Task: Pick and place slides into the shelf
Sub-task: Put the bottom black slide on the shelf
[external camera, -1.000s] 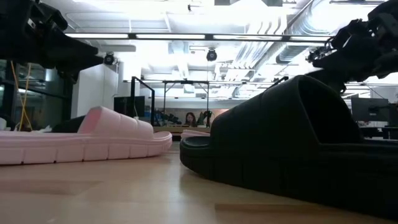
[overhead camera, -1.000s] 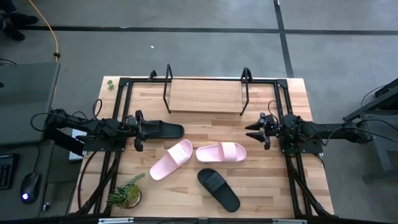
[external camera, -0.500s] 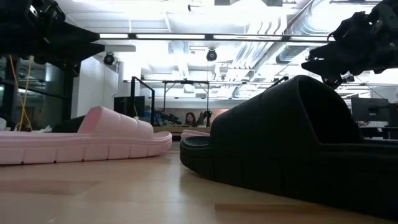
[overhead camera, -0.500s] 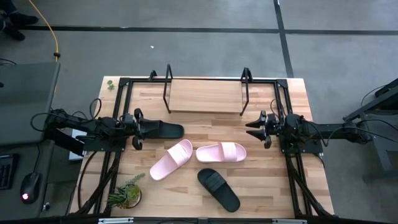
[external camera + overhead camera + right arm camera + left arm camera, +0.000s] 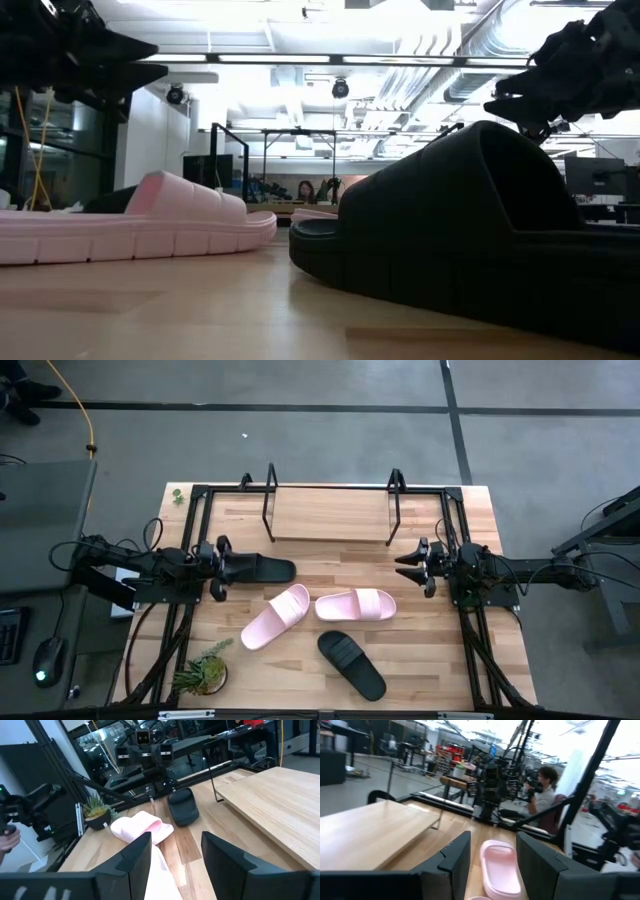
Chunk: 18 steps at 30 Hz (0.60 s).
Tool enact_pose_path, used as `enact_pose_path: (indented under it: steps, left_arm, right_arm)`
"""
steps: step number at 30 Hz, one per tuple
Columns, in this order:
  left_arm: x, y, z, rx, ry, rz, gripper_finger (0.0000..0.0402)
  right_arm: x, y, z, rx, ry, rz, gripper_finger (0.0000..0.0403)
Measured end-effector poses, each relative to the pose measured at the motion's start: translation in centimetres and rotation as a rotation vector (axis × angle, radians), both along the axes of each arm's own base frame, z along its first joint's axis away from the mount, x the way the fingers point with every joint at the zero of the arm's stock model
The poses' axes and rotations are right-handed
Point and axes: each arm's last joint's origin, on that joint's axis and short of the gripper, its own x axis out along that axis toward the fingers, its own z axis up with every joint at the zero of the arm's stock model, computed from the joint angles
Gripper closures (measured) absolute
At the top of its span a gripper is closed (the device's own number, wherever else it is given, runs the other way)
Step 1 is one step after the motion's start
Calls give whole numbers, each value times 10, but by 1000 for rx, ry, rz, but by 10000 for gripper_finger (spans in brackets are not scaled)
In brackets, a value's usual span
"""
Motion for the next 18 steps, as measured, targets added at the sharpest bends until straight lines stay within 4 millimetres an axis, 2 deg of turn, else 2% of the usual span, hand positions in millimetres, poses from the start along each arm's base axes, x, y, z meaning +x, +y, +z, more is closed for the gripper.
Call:
enact_pose_path:
  steps: [6,11,18]
  left_arm:
    - [-1,0,12,-24,-21,-23,259]
    - [-4,-1,28,-82,-21,-52,259]
    - [-6,-1,36,-146,-46,-85,259]
  right_arm:
    - [0,-1,3,1,-18,-26,238]
    - [0,0,22,-6,-74,-17,238]
    - [-2,8,43,-47,-133,33,238]
